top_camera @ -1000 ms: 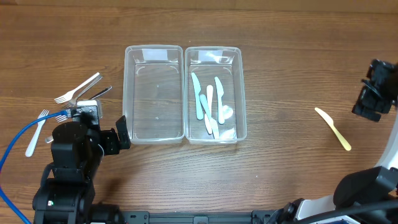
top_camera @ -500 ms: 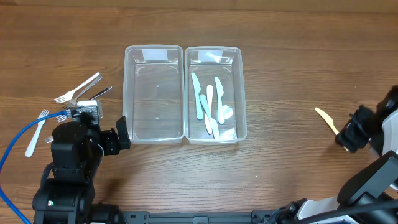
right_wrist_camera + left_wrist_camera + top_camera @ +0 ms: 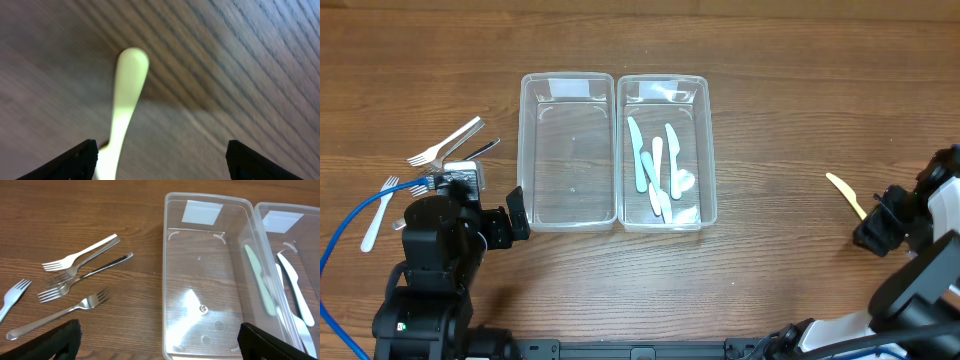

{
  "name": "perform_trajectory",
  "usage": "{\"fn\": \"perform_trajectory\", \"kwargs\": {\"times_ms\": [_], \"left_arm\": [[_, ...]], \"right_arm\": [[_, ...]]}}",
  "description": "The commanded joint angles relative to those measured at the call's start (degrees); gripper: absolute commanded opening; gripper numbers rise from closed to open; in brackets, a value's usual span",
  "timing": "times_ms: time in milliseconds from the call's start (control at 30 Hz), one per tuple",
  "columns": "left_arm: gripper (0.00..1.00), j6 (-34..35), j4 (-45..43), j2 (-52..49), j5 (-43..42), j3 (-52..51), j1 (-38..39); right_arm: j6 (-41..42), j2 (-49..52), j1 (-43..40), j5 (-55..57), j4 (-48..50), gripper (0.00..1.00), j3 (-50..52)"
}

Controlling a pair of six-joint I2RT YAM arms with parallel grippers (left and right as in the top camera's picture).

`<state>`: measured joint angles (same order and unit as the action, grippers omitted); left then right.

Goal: Pack container
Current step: 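Lower the right gripper and grasp the yellow knife handle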

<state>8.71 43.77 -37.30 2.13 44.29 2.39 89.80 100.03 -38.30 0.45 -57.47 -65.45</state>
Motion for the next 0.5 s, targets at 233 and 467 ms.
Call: {"fn": "perform_trajectory", "kwargs": {"times_ms": [233,467], "left_arm": [[1.0,0.5,0.9,0.2,-0.7,1.4,0.3],[1.0,0.5,0.8,0.2,-1.7,1.4,0.3]], "right_arm": [[1.8,5.9,-0.2,1.5,5.5,0.85,0.2],[2.0,6.6,-0.4,3.1,5.3,0.82,0.2]]}}
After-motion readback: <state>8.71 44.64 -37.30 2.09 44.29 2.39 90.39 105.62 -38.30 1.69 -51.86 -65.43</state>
